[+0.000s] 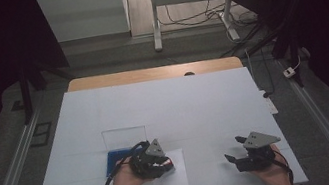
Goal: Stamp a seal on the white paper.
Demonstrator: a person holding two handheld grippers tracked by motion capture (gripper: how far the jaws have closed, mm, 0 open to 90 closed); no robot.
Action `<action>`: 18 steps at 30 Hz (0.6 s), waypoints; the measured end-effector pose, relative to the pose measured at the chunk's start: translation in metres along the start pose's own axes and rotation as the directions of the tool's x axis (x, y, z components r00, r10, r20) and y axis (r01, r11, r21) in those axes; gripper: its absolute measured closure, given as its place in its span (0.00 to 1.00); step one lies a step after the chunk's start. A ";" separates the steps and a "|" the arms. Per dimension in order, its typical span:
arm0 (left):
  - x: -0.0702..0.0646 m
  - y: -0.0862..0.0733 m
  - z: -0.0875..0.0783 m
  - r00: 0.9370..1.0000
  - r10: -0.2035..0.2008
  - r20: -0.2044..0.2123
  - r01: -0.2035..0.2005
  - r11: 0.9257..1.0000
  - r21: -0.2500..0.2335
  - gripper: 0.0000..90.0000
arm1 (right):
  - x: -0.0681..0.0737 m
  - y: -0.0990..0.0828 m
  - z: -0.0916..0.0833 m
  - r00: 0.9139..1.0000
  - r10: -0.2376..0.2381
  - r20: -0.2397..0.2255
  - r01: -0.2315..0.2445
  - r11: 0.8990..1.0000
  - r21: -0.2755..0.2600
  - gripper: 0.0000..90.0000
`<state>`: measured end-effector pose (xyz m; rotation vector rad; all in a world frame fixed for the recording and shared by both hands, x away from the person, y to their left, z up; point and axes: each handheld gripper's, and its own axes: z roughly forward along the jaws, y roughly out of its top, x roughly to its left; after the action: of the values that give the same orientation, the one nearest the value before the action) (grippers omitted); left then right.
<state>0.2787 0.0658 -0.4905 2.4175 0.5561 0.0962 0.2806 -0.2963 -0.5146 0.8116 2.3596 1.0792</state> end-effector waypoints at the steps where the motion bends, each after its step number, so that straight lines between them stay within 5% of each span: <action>1: 0.000 0.000 0.000 1.000 0.000 0.000 0.000 1.000 0.001 0.78 | 0.000 0.000 0.000 1.000 0.000 0.000 0.000 1.000 0.000 0.27; 18: -0.001 -0.001 0.007 1.000 0.006 -0.011 -0.005 1.000 0.017 0.78 | 0.000 0.000 0.000 1.000 -0.007 0.002 0.007 1.000 0.002 0.27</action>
<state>0.2788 0.0622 -0.4961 2.4369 0.5574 0.1074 0.2808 -0.2964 -0.5152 0.8045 2.3605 1.0728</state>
